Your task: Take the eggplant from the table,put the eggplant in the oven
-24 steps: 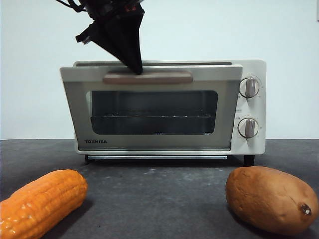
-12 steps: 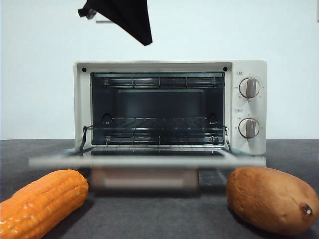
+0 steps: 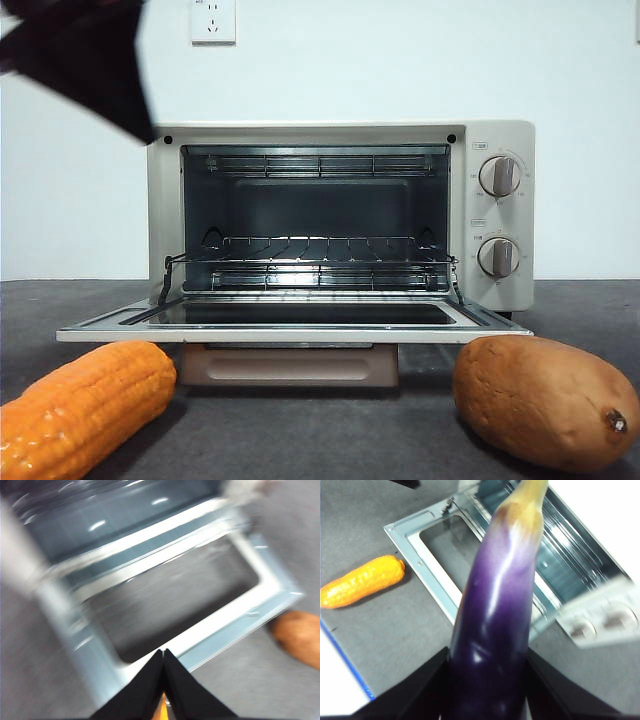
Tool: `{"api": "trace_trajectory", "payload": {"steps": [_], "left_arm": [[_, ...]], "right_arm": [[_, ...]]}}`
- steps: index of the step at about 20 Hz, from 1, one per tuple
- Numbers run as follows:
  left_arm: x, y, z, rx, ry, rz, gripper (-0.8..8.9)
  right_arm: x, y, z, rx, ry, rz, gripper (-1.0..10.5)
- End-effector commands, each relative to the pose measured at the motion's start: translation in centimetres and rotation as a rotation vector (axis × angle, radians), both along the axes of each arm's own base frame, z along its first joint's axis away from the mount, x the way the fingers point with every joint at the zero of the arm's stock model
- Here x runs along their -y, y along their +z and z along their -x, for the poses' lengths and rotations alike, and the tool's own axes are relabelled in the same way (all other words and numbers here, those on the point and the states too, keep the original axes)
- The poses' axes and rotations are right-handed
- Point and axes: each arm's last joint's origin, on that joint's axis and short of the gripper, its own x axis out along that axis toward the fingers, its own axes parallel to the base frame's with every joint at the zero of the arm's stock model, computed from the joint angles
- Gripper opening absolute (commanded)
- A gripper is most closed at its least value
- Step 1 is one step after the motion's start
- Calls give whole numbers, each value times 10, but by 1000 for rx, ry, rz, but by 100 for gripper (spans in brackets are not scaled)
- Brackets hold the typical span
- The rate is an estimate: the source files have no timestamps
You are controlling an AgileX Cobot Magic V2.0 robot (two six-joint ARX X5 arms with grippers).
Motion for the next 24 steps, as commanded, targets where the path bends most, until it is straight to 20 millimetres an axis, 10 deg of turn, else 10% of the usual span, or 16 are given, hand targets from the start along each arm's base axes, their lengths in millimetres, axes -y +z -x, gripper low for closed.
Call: {"api": "trace_trajectory", "payload": {"steps": [1,10,24], "left_arm": [[-19,-8,5,25,77,33,6],[-79,-55,6,-45,206,246,6],[-85,-56,6,-55,202,283,6]], "right_arm": [[-26,-6,-11,34,70,44,169],[-109,-78,-92,230,114,304,169],[-135,-162,-172,406,157,669,171]]}}
